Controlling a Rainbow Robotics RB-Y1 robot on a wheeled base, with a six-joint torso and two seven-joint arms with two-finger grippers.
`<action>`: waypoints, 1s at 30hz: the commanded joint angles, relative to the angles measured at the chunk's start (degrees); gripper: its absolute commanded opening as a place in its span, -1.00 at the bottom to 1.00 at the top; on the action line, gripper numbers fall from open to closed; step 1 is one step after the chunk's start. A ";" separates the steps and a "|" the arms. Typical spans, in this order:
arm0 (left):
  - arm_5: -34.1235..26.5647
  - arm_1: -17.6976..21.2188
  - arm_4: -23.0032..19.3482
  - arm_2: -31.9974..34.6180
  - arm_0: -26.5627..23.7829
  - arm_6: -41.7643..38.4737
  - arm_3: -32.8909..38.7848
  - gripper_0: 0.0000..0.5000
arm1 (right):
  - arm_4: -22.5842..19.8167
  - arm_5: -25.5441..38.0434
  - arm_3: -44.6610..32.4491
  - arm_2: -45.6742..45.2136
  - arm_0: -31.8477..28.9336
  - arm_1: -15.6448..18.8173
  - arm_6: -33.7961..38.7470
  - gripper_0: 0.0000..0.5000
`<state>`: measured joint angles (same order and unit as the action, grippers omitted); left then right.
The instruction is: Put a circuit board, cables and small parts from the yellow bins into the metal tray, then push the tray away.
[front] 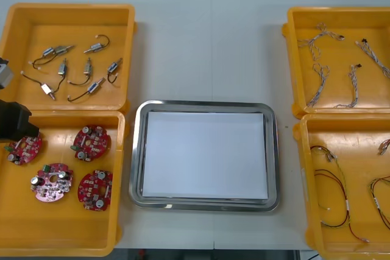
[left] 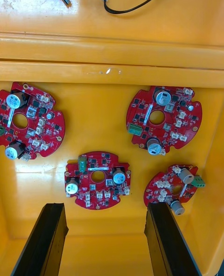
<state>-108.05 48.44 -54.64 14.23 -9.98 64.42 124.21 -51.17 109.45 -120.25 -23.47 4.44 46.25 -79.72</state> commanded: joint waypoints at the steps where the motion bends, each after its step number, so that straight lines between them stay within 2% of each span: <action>1: 0.56 2.45 0.06 -0.52 -1.71 3.70 0.42 1.00 | -0.51 0.32 -1.83 -1.22 -0.84 -0.37 2.12 1.00; 30: 0.56 2.45 0.06 -0.52 -1.71 3.70 0.42 1.00 | -0.51 0.32 -1.83 -1.22 -0.84 -0.37 2.12 1.00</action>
<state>-108.05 48.44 -54.64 14.23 -9.98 64.42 124.21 -51.17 109.45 -120.25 -23.47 4.44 46.25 -79.72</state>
